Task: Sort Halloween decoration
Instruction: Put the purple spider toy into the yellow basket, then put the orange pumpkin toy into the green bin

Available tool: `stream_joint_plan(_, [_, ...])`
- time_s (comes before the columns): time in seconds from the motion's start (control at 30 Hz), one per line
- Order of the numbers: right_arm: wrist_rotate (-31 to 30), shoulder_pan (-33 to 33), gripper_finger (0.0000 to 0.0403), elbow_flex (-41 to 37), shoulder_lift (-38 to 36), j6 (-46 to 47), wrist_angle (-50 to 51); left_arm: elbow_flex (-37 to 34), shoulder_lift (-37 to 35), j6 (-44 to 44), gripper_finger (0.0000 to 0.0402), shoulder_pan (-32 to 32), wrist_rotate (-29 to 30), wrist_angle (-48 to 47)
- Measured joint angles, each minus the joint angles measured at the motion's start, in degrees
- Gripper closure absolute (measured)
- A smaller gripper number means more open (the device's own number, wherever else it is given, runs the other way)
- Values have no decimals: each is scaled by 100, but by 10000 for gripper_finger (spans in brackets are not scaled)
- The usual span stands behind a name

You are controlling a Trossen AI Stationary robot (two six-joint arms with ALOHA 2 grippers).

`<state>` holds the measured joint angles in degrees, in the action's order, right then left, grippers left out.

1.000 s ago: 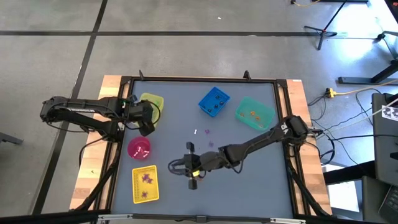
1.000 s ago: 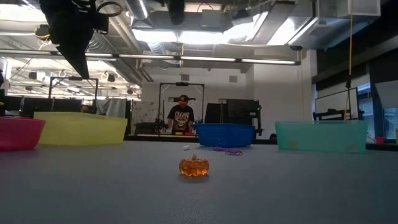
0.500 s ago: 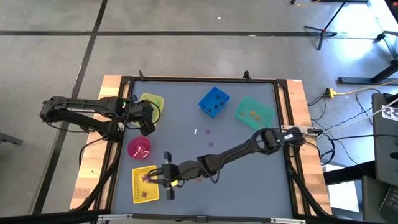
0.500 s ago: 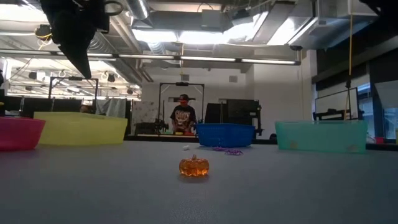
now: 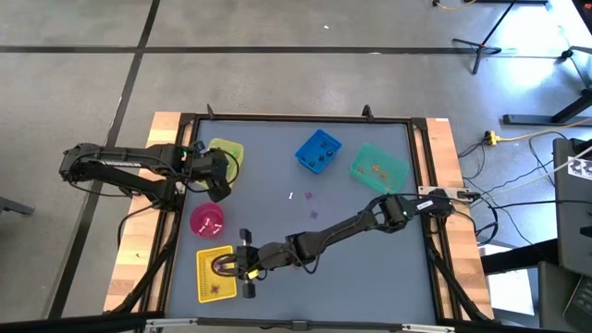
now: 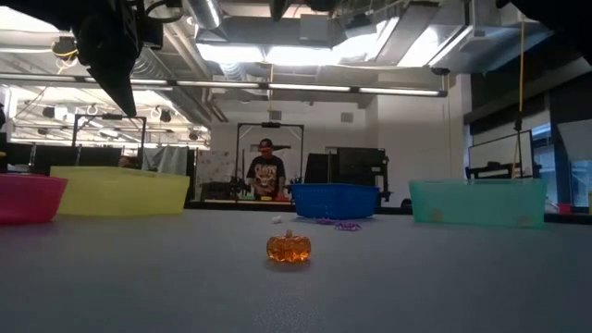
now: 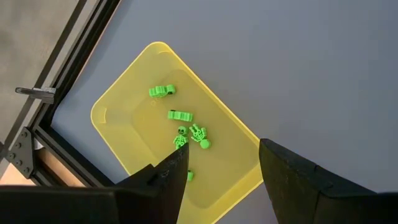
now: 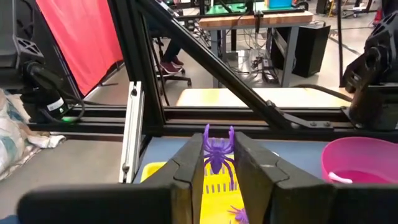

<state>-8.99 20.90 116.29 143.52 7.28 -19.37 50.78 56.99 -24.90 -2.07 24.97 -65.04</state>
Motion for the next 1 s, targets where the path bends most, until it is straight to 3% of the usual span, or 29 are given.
stream_joint_plan(0.2, [251, -92, 262, 0, -2, 173, 52, 0, 0, -1, 223, 0, 0, 0])
stream_joint_plan(0.47, [154, -114, 177, 0, -2, 182, 270, 0, 0, -1, 223, 0, 0, 0])
stream_joint_plan(0.73, [351, -107, 164, -2, -162, 65, 1063, 0, -2, -6, 223, 0, 0, 172])
stream_joint_plan(1.0, [406, 10, 164, -2, -904, -39, 3401, 0, -1, -5, 223, 2, 0, 745])
